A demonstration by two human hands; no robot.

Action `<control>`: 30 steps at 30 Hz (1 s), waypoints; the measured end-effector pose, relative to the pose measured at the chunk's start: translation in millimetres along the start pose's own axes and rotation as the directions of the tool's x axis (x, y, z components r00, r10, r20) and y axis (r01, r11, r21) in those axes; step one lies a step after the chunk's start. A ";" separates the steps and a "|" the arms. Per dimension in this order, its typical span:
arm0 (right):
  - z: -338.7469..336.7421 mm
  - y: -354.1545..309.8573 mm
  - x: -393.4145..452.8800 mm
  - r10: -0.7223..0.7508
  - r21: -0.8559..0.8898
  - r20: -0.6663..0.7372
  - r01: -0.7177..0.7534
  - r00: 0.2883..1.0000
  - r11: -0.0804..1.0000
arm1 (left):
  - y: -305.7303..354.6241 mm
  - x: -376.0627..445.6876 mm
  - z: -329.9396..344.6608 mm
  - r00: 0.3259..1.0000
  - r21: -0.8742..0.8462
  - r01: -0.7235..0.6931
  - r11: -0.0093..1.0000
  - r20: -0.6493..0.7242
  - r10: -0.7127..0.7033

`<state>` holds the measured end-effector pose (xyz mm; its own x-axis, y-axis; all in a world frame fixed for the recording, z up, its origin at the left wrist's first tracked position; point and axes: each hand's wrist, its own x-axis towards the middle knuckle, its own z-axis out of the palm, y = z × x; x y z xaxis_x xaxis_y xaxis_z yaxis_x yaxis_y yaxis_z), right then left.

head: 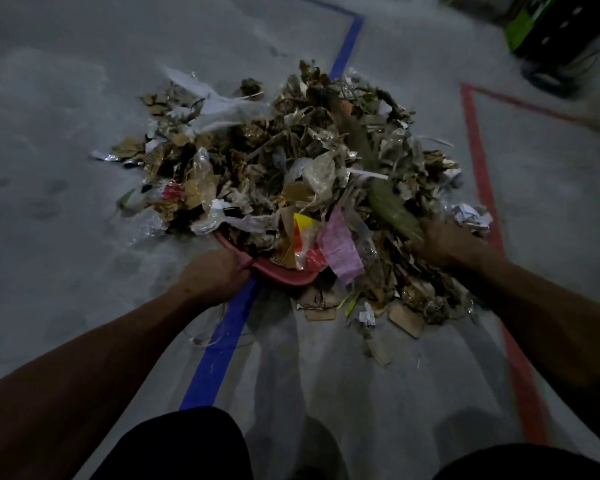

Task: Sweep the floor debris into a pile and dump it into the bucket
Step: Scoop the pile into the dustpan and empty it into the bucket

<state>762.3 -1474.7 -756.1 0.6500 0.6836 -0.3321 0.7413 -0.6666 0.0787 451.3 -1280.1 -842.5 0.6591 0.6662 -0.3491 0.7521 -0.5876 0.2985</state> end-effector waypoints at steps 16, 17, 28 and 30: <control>2.6 81.6 -55.2 0.311 0.217 -0.156 -0.275 0.937 0.937 | -7.9 -8.1 -13.3 0.979 0.141 -0.196 0.970 -0.029 0.202; 3.4 89.6 -49.4 0.327 0.207 -0.138 -0.296 0.935 0.933 | -3.1 -7.8 -13.6 0.978 0.136 -0.203 0.970 -0.026 0.209; 42.7 64.4 -25.0 0.121 0.227 0.033 -0.126 0.992 0.966 | 45.9 5.3 4.2 0.970 0.100 -0.232 0.968 -0.049 0.238; 49.5 56.5 -28.2 0.083 0.198 0.036 -0.089 0.996 0.976 | 58.1 4.9 8.8 0.974 0.079 -0.216 0.973 -0.058 0.221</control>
<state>777.6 -1546.4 -788.8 0.7031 0.6145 -0.3578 0.6326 -0.7704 -0.0799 498.1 -1315.0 -834.6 0.8081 0.5456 -0.2221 0.5890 -0.7521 0.2957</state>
